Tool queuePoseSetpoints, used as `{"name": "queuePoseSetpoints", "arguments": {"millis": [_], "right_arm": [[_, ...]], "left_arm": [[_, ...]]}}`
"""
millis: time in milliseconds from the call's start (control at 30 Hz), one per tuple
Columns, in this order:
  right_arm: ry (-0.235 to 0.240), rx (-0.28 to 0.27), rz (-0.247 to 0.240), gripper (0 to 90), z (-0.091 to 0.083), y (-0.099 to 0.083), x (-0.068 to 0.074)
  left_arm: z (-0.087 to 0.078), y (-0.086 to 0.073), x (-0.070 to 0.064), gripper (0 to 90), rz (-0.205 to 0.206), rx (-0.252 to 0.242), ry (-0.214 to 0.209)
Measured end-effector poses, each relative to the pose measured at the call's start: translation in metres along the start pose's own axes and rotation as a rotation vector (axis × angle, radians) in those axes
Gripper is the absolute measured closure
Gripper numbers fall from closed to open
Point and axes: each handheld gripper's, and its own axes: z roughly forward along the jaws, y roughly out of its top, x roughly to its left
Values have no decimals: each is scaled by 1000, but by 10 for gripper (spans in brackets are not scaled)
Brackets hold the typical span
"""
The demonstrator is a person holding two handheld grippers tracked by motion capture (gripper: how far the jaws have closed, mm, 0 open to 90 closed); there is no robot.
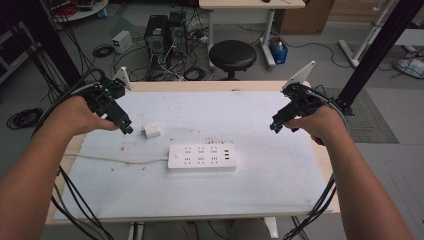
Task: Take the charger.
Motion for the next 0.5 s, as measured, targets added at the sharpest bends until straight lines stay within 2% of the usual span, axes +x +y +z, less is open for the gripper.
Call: {"name": "queuePoseSetpoints", "arguments": {"millis": [167,500], "right_arm": [[0,0,-2,118,0,-1,0],[-10,8,-12,118,1,-1,2]], "left_arm": [[1,0,2,77,12,5,14],[0,2,1,77,32,-3,6]]}}
